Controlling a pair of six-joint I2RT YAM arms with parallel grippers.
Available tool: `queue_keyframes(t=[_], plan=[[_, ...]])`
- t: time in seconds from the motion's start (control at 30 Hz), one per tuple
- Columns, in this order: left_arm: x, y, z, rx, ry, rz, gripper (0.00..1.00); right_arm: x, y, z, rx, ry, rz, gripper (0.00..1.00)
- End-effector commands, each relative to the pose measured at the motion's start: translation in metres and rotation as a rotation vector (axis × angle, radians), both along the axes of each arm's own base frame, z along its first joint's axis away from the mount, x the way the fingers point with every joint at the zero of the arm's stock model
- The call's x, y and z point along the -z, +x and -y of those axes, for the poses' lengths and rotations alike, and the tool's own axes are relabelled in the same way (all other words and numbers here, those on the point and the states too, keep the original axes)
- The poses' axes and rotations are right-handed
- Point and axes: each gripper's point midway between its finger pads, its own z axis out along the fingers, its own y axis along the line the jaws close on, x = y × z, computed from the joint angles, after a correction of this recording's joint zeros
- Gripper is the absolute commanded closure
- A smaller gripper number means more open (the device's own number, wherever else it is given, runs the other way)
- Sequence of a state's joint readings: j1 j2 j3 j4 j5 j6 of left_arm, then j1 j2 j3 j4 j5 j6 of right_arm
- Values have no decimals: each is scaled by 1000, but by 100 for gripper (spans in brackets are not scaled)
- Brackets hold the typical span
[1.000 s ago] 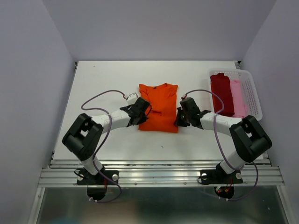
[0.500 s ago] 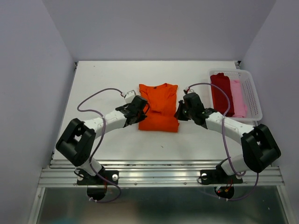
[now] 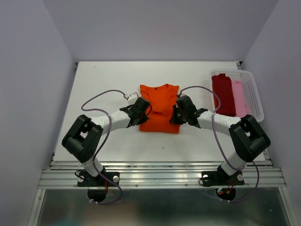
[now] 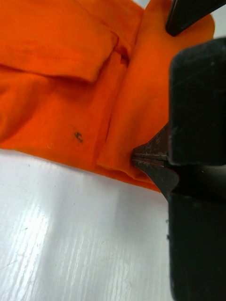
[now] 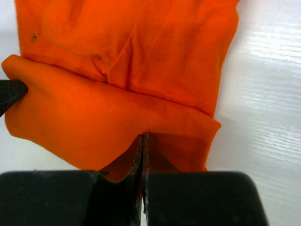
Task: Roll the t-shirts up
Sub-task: Roll the T-shirt to the center of the board.
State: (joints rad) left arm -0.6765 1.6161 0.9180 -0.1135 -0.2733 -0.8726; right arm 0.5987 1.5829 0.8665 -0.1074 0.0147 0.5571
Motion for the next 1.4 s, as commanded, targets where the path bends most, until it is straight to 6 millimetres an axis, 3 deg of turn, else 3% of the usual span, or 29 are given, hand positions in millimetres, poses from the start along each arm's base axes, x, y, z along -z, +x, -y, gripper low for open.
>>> queue_keyframes(t=[0.0,0.13,0.23,0.33,0.37,0.47,0.53,0.63,0.67,0.73,0.77,0.83,0.93,1.07,1.27,1.37], plan=[[23,-3,-8,-12,27,-33,100,7,12,-16,-18,15,13,99],[36,-13,-11,-13,21,-70,100,22,7,-8,-5,-25,-20,99],[35,-18,-19,-27,38,-71,100,11,7,-7,-10,-23,2,99],[6,-13,-30,-77,52,3,100,-21,10,-6,-7,1,67,99],[-13,-11,-30,-78,35,50,100,-39,11,-3,4,15,104,99],[-43,-10,-35,-84,16,120,100,-60,9,5,33,21,155,98],[-48,-14,-36,-68,8,126,100,-70,5,17,67,16,189,93],[-50,-26,-32,-45,-55,114,98,-59,-8,27,78,6,164,78],[-47,-30,-30,-38,-74,106,94,-52,-14,30,82,-2,140,78],[-36,-41,-25,-10,-125,76,81,-41,-23,32,81,4,106,65],[-35,-45,-23,-4,-148,73,68,-32,-32,33,82,15,74,56],[-23,-55,-21,8,-185,53,44,-26,-41,32,79,43,48,47],[-16,-61,-18,21,-230,60,33,-21,-51,30,66,83,33,43],[-9,-66,-14,42,-260,45,34,-13,-55,27,53,100,18,43],[10,-66,-12,39,-243,8,51,4,-53,25,51,85,-4,47],[12,-65,-9,40,-256,8,54,9,-52,25,48,80,-5,51]])
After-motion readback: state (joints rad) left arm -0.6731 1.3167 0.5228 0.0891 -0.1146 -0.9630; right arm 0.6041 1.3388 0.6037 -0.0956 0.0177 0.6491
